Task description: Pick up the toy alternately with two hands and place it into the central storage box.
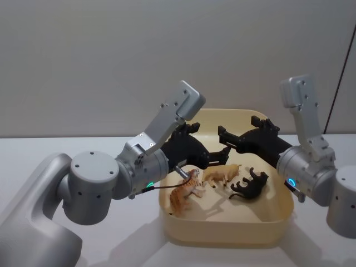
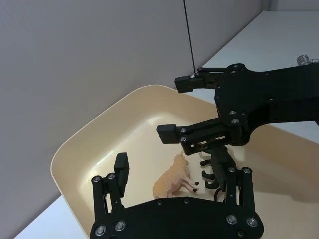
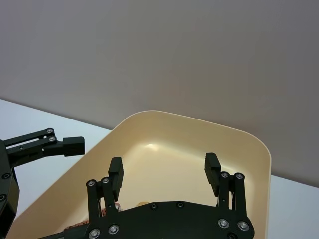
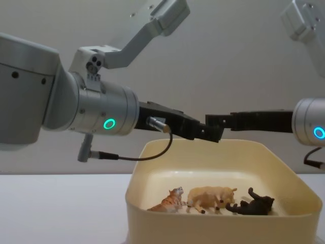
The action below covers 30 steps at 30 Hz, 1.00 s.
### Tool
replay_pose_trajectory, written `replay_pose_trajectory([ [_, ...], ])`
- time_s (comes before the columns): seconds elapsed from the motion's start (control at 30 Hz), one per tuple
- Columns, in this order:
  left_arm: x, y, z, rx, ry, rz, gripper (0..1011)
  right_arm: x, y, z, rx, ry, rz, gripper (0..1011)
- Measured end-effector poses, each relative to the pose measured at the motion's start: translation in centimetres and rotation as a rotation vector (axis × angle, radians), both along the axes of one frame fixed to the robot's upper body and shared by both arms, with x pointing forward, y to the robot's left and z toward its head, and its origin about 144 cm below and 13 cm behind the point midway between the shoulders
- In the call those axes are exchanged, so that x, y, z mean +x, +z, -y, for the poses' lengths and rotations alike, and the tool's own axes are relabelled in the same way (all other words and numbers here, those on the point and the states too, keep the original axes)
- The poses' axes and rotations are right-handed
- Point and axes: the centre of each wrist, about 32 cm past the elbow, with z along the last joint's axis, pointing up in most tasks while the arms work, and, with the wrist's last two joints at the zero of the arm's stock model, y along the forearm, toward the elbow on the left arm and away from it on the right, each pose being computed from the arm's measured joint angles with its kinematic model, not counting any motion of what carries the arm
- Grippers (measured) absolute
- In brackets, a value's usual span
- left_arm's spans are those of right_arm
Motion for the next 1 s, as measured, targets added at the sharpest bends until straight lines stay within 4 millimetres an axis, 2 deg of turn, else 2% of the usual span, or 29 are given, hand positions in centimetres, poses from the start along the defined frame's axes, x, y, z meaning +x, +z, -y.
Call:
replay_pose_trajectory([
  [1.0,0.0,0.0,0.0,0.000,0.000,0.000,1001,-0.8,0.1,1.3,0.013,-0.031,0.014,1001],
])
